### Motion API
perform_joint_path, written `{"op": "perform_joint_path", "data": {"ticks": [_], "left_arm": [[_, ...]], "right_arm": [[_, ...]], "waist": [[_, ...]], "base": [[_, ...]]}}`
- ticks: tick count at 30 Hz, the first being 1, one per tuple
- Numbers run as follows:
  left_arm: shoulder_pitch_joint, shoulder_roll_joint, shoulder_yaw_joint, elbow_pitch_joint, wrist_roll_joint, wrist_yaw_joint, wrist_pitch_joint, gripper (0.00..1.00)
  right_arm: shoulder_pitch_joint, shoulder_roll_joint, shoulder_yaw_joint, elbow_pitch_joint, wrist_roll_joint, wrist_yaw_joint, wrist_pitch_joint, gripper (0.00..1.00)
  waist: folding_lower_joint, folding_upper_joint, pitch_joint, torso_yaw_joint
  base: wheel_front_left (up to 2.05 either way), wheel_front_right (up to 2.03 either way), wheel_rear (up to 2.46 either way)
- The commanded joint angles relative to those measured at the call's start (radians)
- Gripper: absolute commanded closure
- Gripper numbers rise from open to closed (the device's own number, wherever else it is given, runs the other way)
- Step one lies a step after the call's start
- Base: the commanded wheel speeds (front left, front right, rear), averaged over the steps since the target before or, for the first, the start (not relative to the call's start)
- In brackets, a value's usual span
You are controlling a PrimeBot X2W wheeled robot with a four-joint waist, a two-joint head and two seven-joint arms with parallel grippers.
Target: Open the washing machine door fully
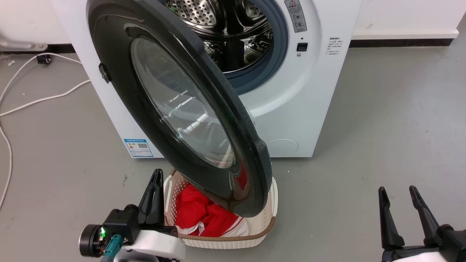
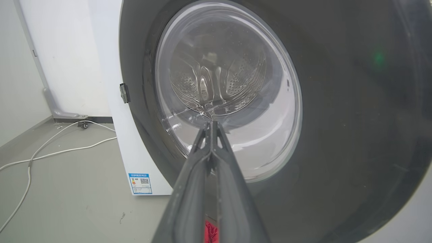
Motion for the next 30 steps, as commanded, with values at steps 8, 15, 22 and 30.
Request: {"op": "perform_joint_path", "data": {"ticks": [8, 15, 22, 30], "left_arm": [[-0.043, 0.001, -0.001, -0.065, -0.006, 0.008, -0.003, 1.00], [-0.117, 0.000, -0.009, -0.218, 0.016, 0.023, -0.003, 1.00], [-0.242, 0.001, -0.058, -0.376, 0.043, 0.025, -0.002, 1.00], [-0.338, 0.001, -0.222, -0.457, 0.018, 0.039, -0.002, 1.00]], "right_arm": [[-0.011, 0.004, -0.003, -0.003, 0.015, 0.000, -0.003, 0.00], [-0.020, 0.004, -0.007, -0.003, 0.021, 0.000, 0.001, 0.00], [-0.028, 0.004, -0.011, -0.007, 0.022, 0.000, 0.005, 0.00], [-0.040, 0.004, -0.014, -0.001, 0.032, 0.000, 0.004, 0.00]], "waist": [[0.0000, 0.0000, 0.008, 0.003], [0.0000, 0.0000, 0.016, 0.005], [0.0000, 0.0000, 0.034, 0.003], [0.0000, 0.0000, 0.044, -0.011]], "base": [[0.00, 0.00, 0.00], [0.00, 0.00, 0.00], [0.00, 0.00, 0.00], [0.00, 0.00, 0.00]]}}
